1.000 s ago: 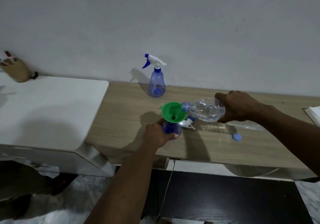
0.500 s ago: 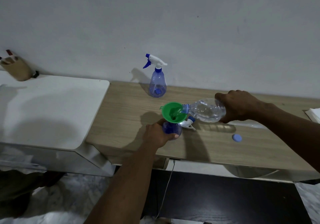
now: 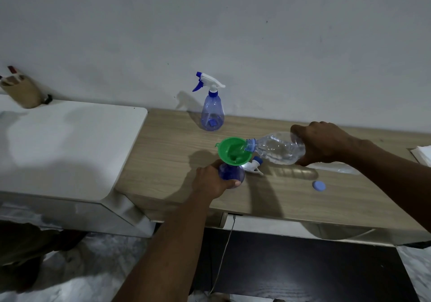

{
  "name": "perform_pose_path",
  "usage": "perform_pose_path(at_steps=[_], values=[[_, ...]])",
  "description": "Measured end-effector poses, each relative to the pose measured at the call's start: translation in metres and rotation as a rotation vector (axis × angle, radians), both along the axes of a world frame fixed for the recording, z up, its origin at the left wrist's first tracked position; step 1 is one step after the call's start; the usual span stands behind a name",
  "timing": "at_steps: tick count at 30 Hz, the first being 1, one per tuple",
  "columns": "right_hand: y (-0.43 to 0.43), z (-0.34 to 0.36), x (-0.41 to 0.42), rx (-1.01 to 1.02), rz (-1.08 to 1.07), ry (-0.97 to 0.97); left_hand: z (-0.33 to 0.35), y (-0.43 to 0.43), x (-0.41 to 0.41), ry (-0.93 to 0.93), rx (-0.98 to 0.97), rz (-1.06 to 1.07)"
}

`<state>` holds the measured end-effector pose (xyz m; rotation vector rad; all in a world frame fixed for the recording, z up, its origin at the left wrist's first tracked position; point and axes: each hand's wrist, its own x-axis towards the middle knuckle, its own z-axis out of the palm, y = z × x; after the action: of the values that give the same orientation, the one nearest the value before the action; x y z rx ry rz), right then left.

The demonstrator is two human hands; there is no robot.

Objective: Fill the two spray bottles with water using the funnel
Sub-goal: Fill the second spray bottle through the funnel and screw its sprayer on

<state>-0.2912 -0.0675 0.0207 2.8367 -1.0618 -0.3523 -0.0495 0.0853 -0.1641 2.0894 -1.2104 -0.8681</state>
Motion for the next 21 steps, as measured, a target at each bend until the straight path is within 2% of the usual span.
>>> perform_pose_path(at_steps=[4, 10, 21], values=[[-0.001, -0.007, -0.005, 0.021, -0.003, -0.107, -0.001, 0.000, 0.000, -0.003, -0.007, 0.006], [0.003, -0.018, -0.012, 0.119, -0.117, -0.473, 0.002, 0.000, 0.000, -0.011, -0.021, 0.002], [0.001, -0.035, -0.010, 0.232, -0.520, -1.137, 0.011, 0.002, -0.002, -0.003, 0.029, 0.001]])
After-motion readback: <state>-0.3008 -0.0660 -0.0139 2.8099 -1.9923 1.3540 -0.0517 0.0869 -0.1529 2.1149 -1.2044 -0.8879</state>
